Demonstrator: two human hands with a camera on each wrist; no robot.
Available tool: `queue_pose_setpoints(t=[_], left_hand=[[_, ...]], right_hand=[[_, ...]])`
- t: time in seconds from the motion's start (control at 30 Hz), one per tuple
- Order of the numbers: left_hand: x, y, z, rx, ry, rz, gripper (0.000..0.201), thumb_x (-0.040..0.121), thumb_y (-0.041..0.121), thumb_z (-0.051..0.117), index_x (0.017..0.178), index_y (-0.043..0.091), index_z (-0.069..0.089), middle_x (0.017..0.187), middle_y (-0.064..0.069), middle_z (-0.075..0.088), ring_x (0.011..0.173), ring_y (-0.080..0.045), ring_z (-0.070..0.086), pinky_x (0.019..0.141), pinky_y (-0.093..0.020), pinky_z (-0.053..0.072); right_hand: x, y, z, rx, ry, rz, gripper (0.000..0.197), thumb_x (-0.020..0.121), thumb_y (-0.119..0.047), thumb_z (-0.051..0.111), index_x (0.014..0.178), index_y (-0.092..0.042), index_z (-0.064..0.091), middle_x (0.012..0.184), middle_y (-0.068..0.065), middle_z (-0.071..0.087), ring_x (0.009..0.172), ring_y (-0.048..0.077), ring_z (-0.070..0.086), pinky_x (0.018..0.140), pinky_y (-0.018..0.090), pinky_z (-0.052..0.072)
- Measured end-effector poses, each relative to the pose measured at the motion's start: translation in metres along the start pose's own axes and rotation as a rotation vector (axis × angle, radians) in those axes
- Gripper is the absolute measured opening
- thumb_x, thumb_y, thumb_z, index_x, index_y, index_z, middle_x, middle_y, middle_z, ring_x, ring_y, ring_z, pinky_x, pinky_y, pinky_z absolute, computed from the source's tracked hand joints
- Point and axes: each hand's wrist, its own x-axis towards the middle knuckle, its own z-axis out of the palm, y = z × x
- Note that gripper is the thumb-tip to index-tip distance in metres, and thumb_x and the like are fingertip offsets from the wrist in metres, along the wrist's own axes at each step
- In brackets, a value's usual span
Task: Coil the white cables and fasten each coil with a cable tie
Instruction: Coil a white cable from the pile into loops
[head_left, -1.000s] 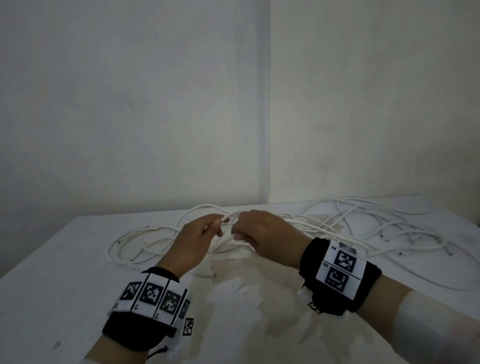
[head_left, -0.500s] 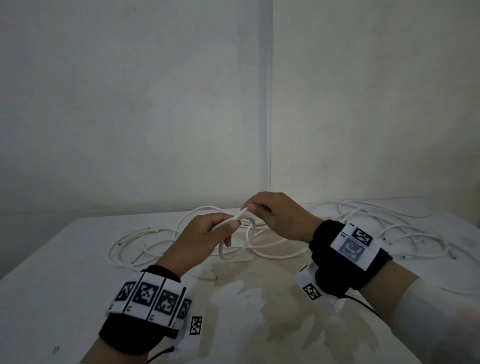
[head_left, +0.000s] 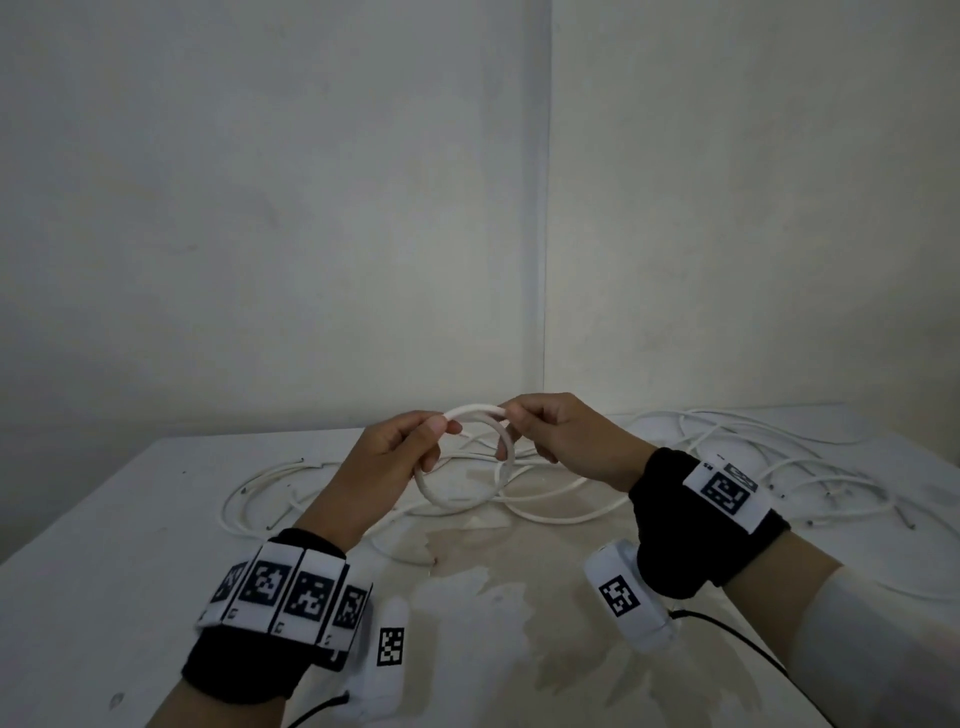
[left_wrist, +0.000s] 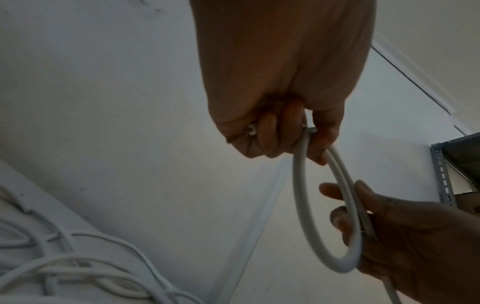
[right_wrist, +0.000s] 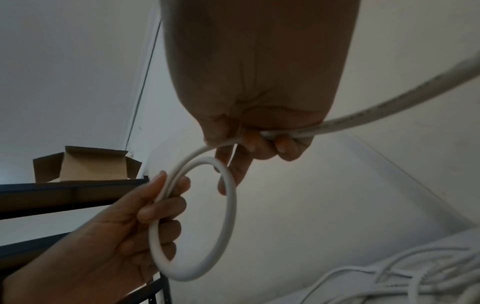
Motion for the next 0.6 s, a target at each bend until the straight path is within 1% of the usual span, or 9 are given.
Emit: queue_pose_setpoints(t=[0.03, 0.07, 0.1, 0.17, 0.23, 0.3, 0.4, 0.47, 0.6], left_hand=[[0.0, -0.001, 0.0, 0.016, 0.004, 0.002, 0.026, 0.096, 0.02, 0.042, 0.088, 0.014, 0.067, 0.05, 0.011, 0.046, 0.044, 0.003, 0.04, 0.048, -0.007, 0.032], [0.0, -0.003, 0.001, 0.042, 0.006, 0.003, 0.025, 0.096, 0.02, 0.042, 0.088, 0.015, 0.066, 0.052, 0.01, 0.049, 0.043, 0.004, 0.04, 0.048, -0.007, 0.032], [0.0, -0.004, 0.001, 0.068, 0.005, 0.002, 0.024, 0.096, 0.02, 0.043, 0.088, 0.017, 0.065, 0.055, 0.01, 0.053, 0.043, 0.004, 0.042, 0.048, -0.007, 0.033], [0.001, -0.007, 0.0, 0.095, -0.006, 0.0, 0.022, 0.096, 0.02, 0.043, 0.089, 0.024, 0.064, 0.059, 0.013, 0.06, 0.044, 0.002, 0.044, 0.047, -0.008, 0.034], [0.002, -0.01, 0.0, 0.113, -0.016, 0.005, 0.021, 0.096, 0.018, 0.044, 0.09, 0.027, 0.062, 0.062, 0.016, 0.063, 0.045, -0.001, 0.045, 0.046, -0.011, 0.037], [0.003, -0.013, -0.001, 0.161, -0.008, 0.011, 0.021, 0.096, 0.019, 0.045, 0.09, 0.029, 0.062, 0.064, 0.018, 0.064, 0.044, -0.002, 0.045, 0.046, -0.012, 0.037], [0.002, -0.016, -0.001, 0.261, 0.056, 0.053, 0.019, 0.094, 0.025, 0.048, 0.084, 0.031, 0.062, 0.066, 0.021, 0.063, 0.047, 0.001, 0.047, 0.048, -0.011, 0.037], [0.001, -0.016, 0.0, 0.301, 0.094, 0.077, 0.017, 0.093, 0.028, 0.05, 0.083, 0.028, 0.064, 0.066, 0.015, 0.064, 0.046, 0.001, 0.048, 0.048, -0.011, 0.037], [0.001, -0.013, 0.002, 0.266, 0.139, 0.076, 0.011, 0.092, 0.025, 0.052, 0.088, 0.028, 0.062, 0.074, 0.006, 0.065, 0.045, -0.003, 0.052, 0.047, -0.009, 0.04]], right_hand=[[0.001, -0.001, -0.001, -0.024, -0.001, -0.006, 0.031, 0.099, -0.02, 0.037, 0.089, -0.006, 0.063, 0.071, -0.003, 0.06, 0.053, 0.009, 0.036, 0.055, 0.016, 0.03], [0.002, -0.001, -0.001, -0.047, 0.002, -0.007, 0.033, 0.099, -0.019, 0.038, 0.085, -0.002, 0.061, 0.07, -0.002, 0.056, 0.061, 0.014, 0.039, 0.062, 0.019, 0.032], [0.003, -0.003, -0.001, -0.06, 0.006, -0.001, 0.033, 0.099, -0.02, 0.038, 0.08, -0.004, 0.06, 0.069, -0.003, 0.053, 0.067, 0.018, 0.039, 0.067, 0.023, 0.032], [0.007, -0.006, -0.001, -0.077, 0.01, 0.013, 0.034, 0.099, -0.018, 0.04, 0.07, -0.018, 0.057, 0.068, -0.005, 0.053, 0.073, 0.019, 0.041, 0.071, 0.027, 0.033], [0.01, -0.008, 0.0, -0.114, 0.024, 0.023, 0.034, 0.098, -0.018, 0.04, 0.067, -0.023, 0.053, 0.065, -0.006, 0.051, 0.067, 0.014, 0.042, 0.066, 0.024, 0.034], [0.011, -0.007, 0.003, -0.142, 0.048, 0.021, 0.034, 0.098, -0.02, 0.04, 0.067, -0.025, 0.051, 0.063, -0.006, 0.05, 0.059, 0.009, 0.039, 0.06, 0.02, 0.033], [0.01, -0.004, 0.006, -0.124, 0.088, 0.024, 0.032, 0.098, -0.02, 0.04, 0.069, -0.025, 0.054, 0.063, -0.006, 0.053, 0.049, -0.001, 0.042, 0.054, 0.01, 0.033], [0.011, -0.002, 0.008, -0.098, 0.123, 0.041, 0.03, 0.097, -0.02, 0.041, 0.071, -0.022, 0.054, 0.064, -0.005, 0.054, 0.044, -0.005, 0.043, 0.049, 0.007, 0.033], [0.011, -0.003, 0.009, -0.096, 0.143, 0.032, 0.032, 0.097, -0.019, 0.043, 0.067, -0.022, 0.053, 0.063, -0.006, 0.052, 0.042, -0.004, 0.042, 0.047, 0.007, 0.031]])
